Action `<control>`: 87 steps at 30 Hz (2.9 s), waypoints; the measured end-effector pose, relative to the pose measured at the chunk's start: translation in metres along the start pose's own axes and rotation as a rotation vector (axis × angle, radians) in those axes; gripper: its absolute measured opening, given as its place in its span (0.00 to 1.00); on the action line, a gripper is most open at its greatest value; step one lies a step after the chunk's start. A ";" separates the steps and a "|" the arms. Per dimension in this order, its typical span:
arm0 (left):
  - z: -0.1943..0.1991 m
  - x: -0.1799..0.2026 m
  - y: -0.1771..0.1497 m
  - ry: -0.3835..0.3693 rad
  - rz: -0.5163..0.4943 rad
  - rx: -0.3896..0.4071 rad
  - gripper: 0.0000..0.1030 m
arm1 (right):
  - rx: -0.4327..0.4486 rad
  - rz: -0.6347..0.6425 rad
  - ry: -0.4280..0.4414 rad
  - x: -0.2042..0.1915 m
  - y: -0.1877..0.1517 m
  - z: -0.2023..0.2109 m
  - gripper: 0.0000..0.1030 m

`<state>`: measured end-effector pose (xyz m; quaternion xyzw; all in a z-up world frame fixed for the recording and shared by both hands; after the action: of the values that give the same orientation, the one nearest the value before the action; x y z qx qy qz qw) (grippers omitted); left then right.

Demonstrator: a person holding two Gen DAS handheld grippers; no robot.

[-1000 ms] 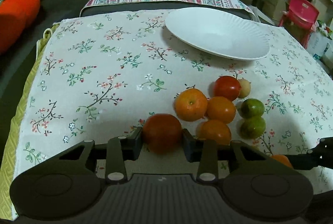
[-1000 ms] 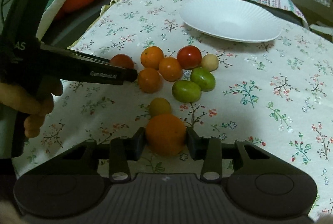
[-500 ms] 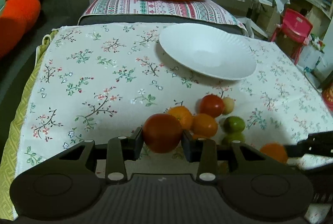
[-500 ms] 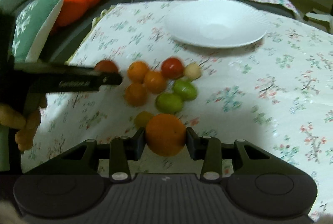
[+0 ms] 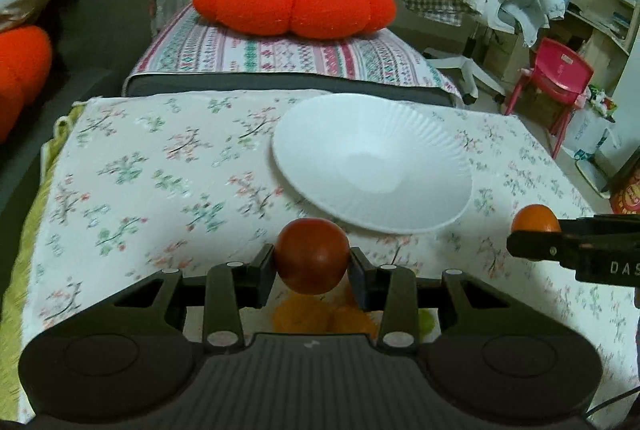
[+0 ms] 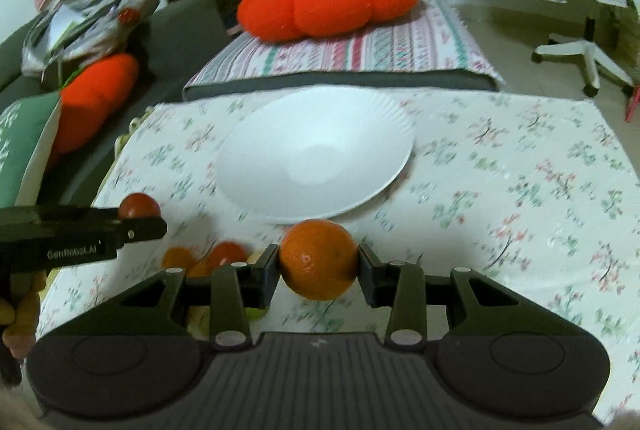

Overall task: Organize fruits
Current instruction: 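Carry both fruits onto the white plate and open both tools, then withdraw both tools from the plate back to the fruit cluster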

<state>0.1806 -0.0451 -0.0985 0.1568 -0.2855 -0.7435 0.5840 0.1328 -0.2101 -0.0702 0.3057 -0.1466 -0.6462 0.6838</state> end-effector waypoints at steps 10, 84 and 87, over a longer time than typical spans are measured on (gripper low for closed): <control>-0.035 0.031 0.043 -0.039 -0.070 0.045 0.16 | 0.042 0.014 -0.002 0.017 0.044 -0.028 0.36; 0.022 -0.031 -0.040 0.035 0.030 -0.031 0.84 | -0.030 0.168 0.060 -0.059 -0.049 0.011 0.96; 0.014 -0.034 -0.040 0.031 0.051 -0.042 0.84 | -0.059 0.172 0.081 -0.070 -0.057 -0.003 0.86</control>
<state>0.1503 -0.0030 -0.1153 0.1487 -0.2647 -0.7316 0.6104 0.0806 -0.1404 -0.0941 0.2975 -0.1256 -0.5761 0.7509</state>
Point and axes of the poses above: each gripper's, at about its wrist camera, not at the fingertips, and z roughly against the way its jaws point, x to its right, y to its top, the point moved 8 cm from there along -z, roughly the way its jaws point, and after that the axes turned 7 degrees about -x, right-handed, at the moved point
